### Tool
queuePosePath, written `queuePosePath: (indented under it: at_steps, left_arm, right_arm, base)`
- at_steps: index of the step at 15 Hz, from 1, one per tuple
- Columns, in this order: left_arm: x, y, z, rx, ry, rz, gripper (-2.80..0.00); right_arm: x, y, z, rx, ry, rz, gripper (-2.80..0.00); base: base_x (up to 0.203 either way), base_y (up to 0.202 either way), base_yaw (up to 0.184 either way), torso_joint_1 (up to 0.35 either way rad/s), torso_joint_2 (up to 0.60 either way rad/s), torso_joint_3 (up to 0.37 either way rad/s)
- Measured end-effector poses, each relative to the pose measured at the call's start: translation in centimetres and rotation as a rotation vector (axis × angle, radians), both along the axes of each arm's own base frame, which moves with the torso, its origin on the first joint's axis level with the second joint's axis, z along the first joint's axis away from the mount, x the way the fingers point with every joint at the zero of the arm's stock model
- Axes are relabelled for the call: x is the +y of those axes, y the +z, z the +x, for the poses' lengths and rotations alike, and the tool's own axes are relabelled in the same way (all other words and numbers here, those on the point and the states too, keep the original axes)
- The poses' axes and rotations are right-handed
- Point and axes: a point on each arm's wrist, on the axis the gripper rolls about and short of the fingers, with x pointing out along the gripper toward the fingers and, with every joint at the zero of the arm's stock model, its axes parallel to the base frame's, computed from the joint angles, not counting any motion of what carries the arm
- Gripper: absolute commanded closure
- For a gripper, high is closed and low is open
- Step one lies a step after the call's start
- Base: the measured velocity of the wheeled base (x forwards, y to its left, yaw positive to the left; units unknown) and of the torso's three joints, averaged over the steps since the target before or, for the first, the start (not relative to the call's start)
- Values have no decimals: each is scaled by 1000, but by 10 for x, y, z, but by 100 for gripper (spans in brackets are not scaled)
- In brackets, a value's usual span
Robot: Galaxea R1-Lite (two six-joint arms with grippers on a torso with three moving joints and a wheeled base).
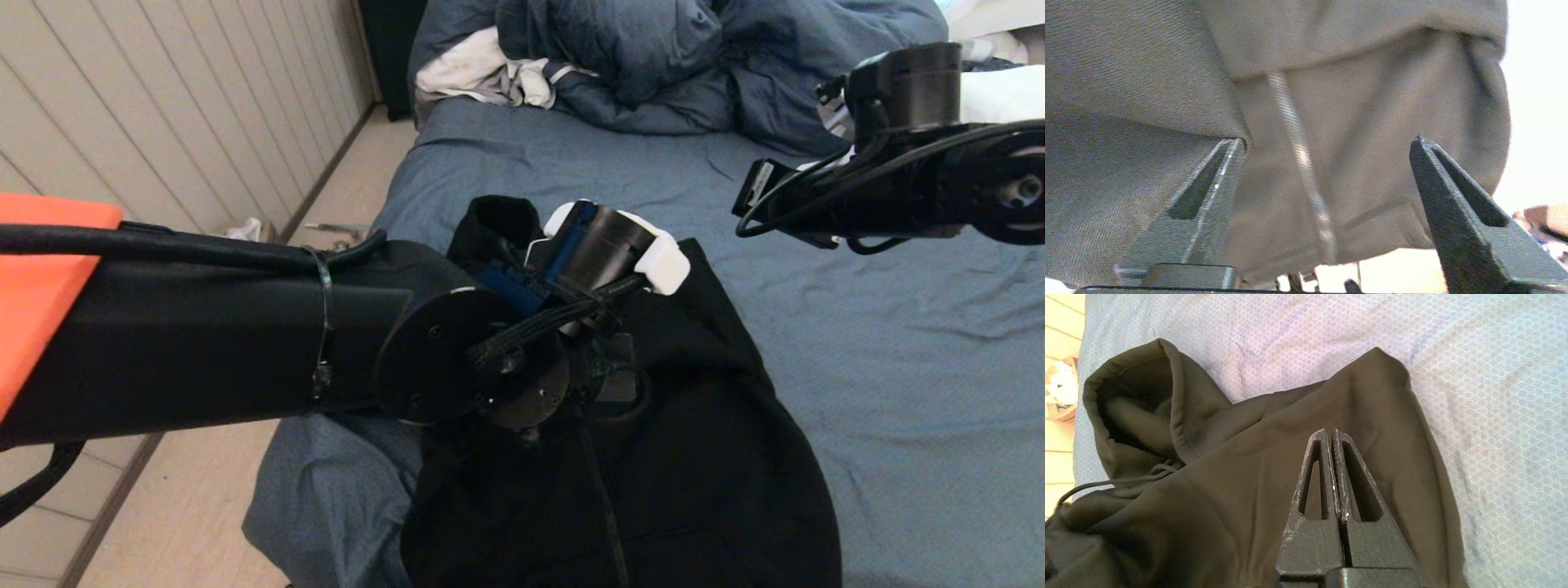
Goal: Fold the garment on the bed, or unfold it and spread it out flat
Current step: Fold the black sweatshirt
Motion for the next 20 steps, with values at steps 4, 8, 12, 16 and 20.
queuePosePath:
  at_steps: [4,8,12,16,20]
  left_arm:
    - [-22,-17,-16,0,-55,51,-280]
    - [-35,-49,-14,24,-55,133,-280]
    - [-34,-57,-15,45,-56,173,-280]
    - [-32,-49,-28,48,-81,181,-280]
    - [-18,-31,-33,20,-51,181,-280]
  right_arm:
    - [-1,0,0,0,-3,0,0]
    - [0,-1,1,4,-2,-1,0]
    - [0,-4,3,10,-1,-3,0]
    - [1,-4,3,12,0,-3,0]
    - [1,-4,2,13,2,-4,0]
  base:
    - [0,0,0,0,0,0]
    - [0,0,0,0,0,0]
    - [0,0,0,0,0,0]
    - [0,0,0,0,0,0]
    - [0,0,0,0,0,0]
